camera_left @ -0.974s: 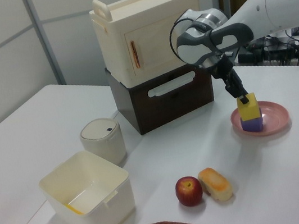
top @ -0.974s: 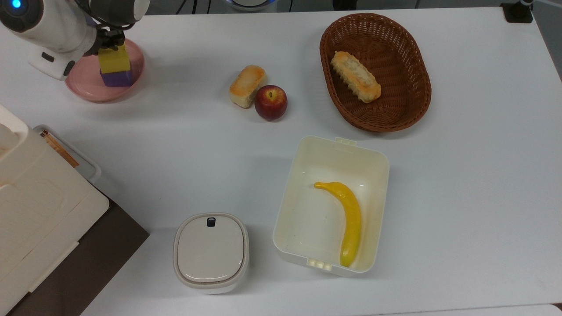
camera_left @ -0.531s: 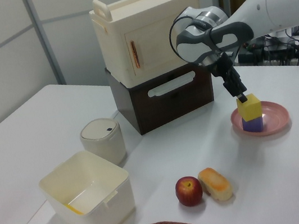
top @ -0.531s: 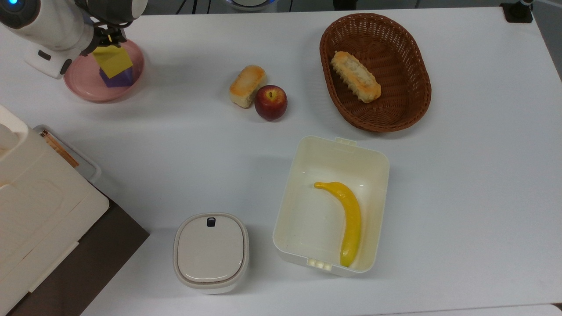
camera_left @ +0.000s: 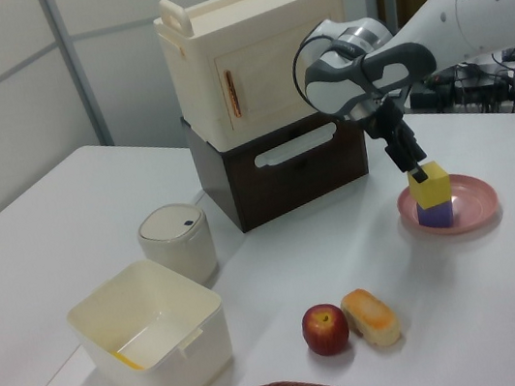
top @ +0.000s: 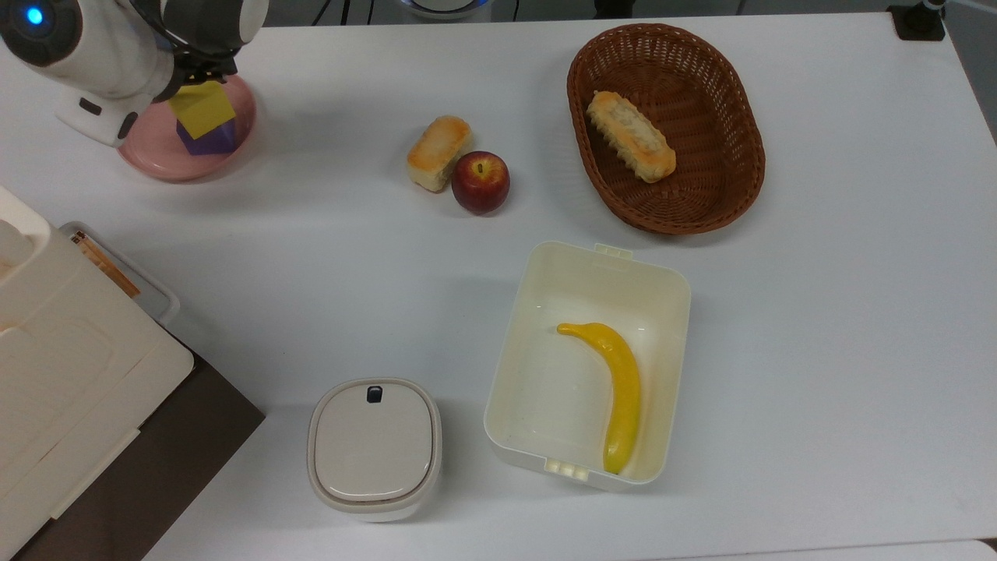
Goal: Put the yellow cube on the table
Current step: 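Lower the gripper and close it on the yellow cube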
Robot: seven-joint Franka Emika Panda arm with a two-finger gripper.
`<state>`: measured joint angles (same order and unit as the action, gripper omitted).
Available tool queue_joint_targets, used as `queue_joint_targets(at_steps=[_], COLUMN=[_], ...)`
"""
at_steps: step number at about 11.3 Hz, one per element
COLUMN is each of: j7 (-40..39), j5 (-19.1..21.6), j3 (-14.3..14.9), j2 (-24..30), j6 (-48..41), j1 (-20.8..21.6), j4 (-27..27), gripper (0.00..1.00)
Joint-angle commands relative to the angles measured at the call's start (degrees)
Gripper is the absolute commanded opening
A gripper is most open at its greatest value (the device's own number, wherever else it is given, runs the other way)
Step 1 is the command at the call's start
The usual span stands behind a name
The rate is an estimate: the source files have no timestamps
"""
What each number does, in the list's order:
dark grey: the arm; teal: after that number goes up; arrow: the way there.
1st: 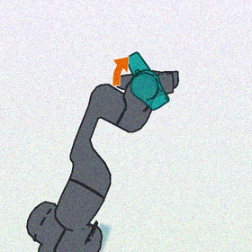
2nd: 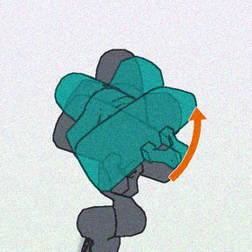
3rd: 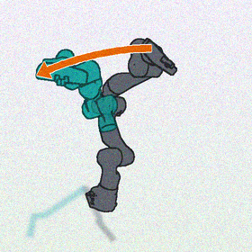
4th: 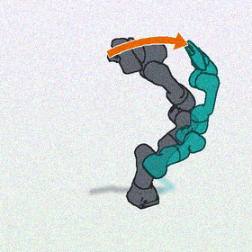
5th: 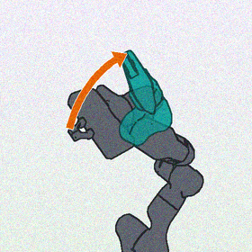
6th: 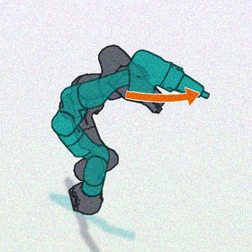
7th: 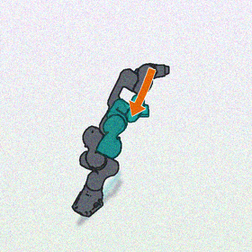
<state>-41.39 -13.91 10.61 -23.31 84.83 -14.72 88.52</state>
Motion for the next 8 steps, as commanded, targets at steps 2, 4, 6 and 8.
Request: queue_joint_targets(at_steps=[2, 4, 6, 8], j7=[-0.5, -0.3, -0.8, -0.9], j5=[-1.1, -1.3, -1.4, -3.4], j3=[0.0, 0.0, 0.1, 0.1], j2=[0.5, -0.2, -0.2, -0.2], j6=[-0.7, -0.5, -0.1, 0.0], j1=[1.5, 1.5, 1.5, 1.5], j4=[2.5, 2.4, 2.3, 2.0], gripper=[1.00, 1.00, 0.66, 0.44])
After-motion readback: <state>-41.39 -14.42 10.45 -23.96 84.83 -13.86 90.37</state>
